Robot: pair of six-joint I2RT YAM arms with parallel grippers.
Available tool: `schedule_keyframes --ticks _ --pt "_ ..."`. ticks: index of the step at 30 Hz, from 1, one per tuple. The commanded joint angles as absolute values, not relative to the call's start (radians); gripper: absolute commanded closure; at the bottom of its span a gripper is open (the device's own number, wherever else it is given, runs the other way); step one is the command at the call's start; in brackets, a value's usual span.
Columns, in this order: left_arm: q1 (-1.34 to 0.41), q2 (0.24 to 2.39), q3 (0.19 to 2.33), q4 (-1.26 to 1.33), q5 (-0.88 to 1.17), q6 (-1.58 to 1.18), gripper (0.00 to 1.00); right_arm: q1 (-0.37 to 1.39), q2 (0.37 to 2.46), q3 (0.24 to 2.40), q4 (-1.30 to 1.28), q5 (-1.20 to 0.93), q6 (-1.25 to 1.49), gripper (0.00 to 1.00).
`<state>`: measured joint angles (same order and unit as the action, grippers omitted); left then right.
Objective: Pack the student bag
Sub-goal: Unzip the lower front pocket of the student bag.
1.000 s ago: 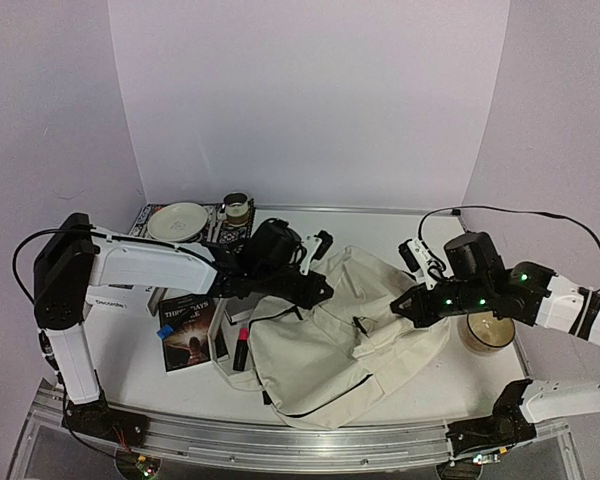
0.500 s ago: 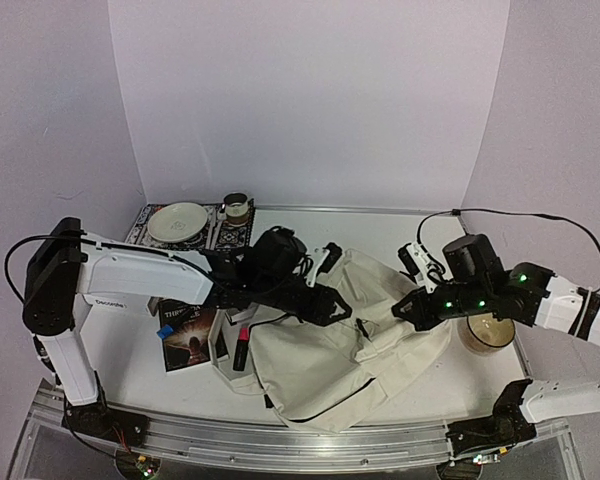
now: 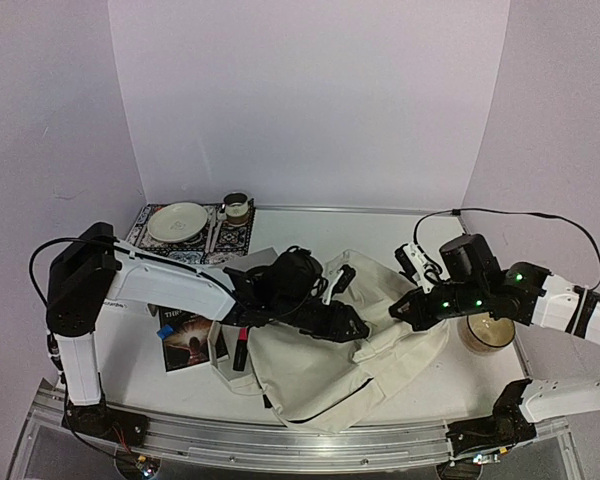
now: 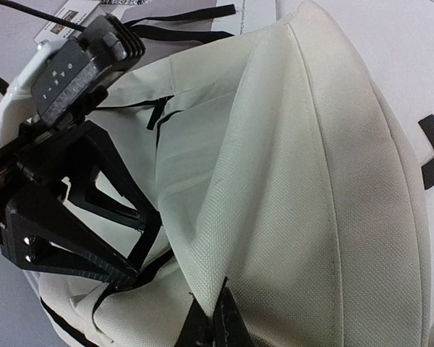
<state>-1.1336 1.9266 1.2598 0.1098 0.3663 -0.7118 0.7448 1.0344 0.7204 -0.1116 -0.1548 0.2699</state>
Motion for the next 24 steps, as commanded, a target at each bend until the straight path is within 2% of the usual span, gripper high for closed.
schedule_keyframes --ticks 1,6,9,17,24 --pt "-1.137 1.975 1.341 0.168 0.388 -0.745 0.54 0.746 1.031 0.769 -0.054 -0.197 0.264 1.00" --pt "-1.137 1.990 1.372 0.177 0.400 -0.747 0.60 0.746 1.031 0.762 -0.051 -0.198 0.263 1.00" --pt "-1.137 1.986 1.378 0.179 0.392 -0.739 0.67 0.746 1.030 0.757 -0.048 -0.196 0.264 1.00" --pt "-1.128 1.941 1.316 0.177 0.317 -0.711 0.98 0.746 1.017 0.743 -0.054 -0.157 0.259 1.00" --pt "-1.054 1.831 1.187 0.152 0.184 -0.676 1.00 0.746 0.972 0.730 -0.090 -0.088 0.228 1.00"
